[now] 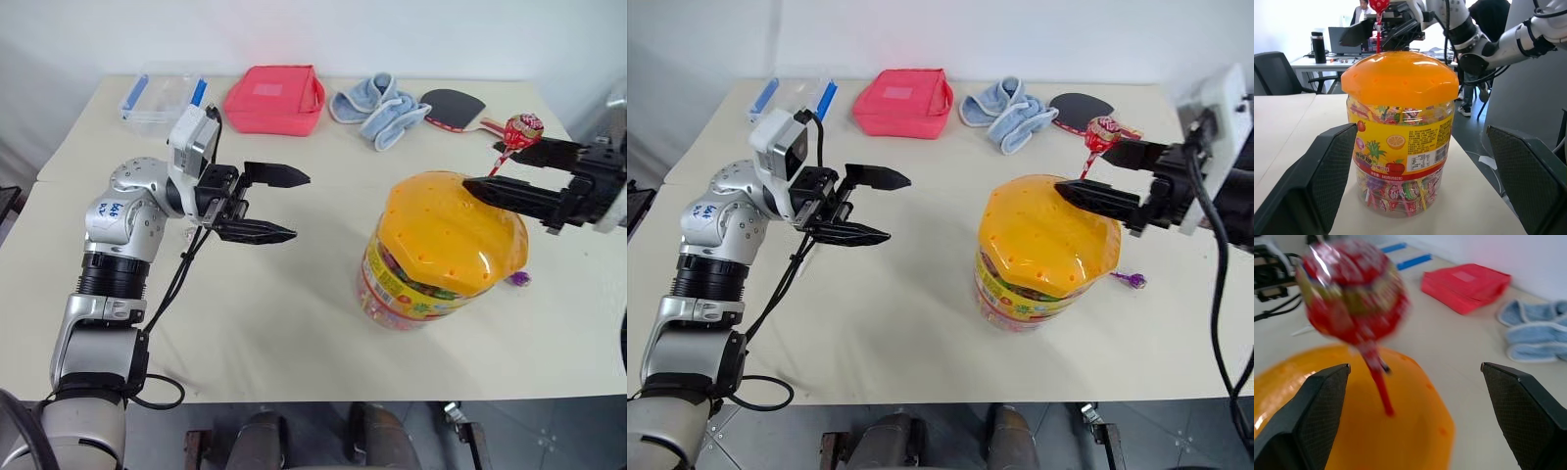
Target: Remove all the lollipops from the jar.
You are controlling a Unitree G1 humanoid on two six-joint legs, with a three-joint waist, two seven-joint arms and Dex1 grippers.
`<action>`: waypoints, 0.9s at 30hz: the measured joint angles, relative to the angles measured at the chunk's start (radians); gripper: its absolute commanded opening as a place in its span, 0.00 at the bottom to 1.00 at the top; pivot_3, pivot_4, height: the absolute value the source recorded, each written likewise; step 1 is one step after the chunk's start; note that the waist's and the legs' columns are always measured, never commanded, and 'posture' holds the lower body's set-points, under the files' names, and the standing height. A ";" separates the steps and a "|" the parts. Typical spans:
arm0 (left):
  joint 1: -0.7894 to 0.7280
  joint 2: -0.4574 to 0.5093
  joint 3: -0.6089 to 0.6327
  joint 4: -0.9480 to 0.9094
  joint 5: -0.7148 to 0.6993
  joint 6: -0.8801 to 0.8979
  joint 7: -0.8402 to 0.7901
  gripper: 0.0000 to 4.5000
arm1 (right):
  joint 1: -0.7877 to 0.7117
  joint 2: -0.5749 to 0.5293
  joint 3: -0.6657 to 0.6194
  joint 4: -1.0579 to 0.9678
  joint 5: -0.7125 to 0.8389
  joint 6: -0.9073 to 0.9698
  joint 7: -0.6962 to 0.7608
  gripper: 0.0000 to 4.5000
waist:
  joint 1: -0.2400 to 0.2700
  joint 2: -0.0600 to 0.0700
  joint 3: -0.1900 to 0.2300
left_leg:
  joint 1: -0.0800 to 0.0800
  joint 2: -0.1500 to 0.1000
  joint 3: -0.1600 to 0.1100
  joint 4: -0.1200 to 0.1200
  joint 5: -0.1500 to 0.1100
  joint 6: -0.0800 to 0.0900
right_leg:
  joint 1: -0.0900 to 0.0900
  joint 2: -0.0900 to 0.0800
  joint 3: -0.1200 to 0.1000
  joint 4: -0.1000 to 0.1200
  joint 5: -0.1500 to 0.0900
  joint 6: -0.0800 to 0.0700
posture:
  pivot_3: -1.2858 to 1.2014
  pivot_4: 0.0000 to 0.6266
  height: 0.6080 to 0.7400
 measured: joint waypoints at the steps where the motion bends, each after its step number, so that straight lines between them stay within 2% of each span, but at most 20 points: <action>1: 0.000 0.001 0.001 -0.001 0.000 0.001 0.000 1.00 | -0.012 0.004 0.013 0.008 -0.002 -0.003 0.004 0.86 | 0.000 0.000 0.000 | 0.000 0.000 0.000 0.000 0.000 0.000 | 0.000 0.000 0.000 0.000 0.000 0.000 | 0.52 0.24 1.00; 12: 0.013 0.011 0.025 -0.039 -0.001 0.015 0.000 1.00 | -0.105 0.025 0.030 0.059 -0.012 -0.014 0.009 0.01 | -0.001 0.000 0.000 | -0.001 0.000 0.000 0.000 0.000 0.000 | 0.000 0.000 0.000 0.000 0.000 0.000 | 0.52 0.24 1.00; 19: 0.013 0.011 0.029 -0.036 -0.001 0.015 0.000 1.00 | -0.248 0.017 0.025 0.107 -0.038 -0.021 -0.044 0.01 | 0.000 0.000 0.000 | -0.001 0.000 0.000 0.000 0.000 0.000 | -0.001 0.000 0.000 -0.001 0.000 0.000 | 0.52 0.24 1.00; 22: 0.013 0.011 0.029 -0.034 0.000 0.015 0.000 1.00 | -0.280 -0.026 0.014 0.176 -0.093 -0.042 -0.075 0.01 | 0.002 0.000 0.000 | -0.002 0.000 0.000 0.000 0.000 0.000 | -0.001 0.000 -0.001 -0.001 0.000 0.000 | 0.52 0.24 1.00; 27: 0.012 0.021 0.026 -0.030 0.023 0.014 0.000 1.00 | -0.181 -0.151 0.035 0.384 -0.289 -0.056 -0.113 0.01 | -0.001 0.000 0.000 | -0.002 0.000 0.002 0.000 0.000 0.001 | -0.001 0.000 0.000 -0.002 0.000 0.001 | 0.52 0.24 1.00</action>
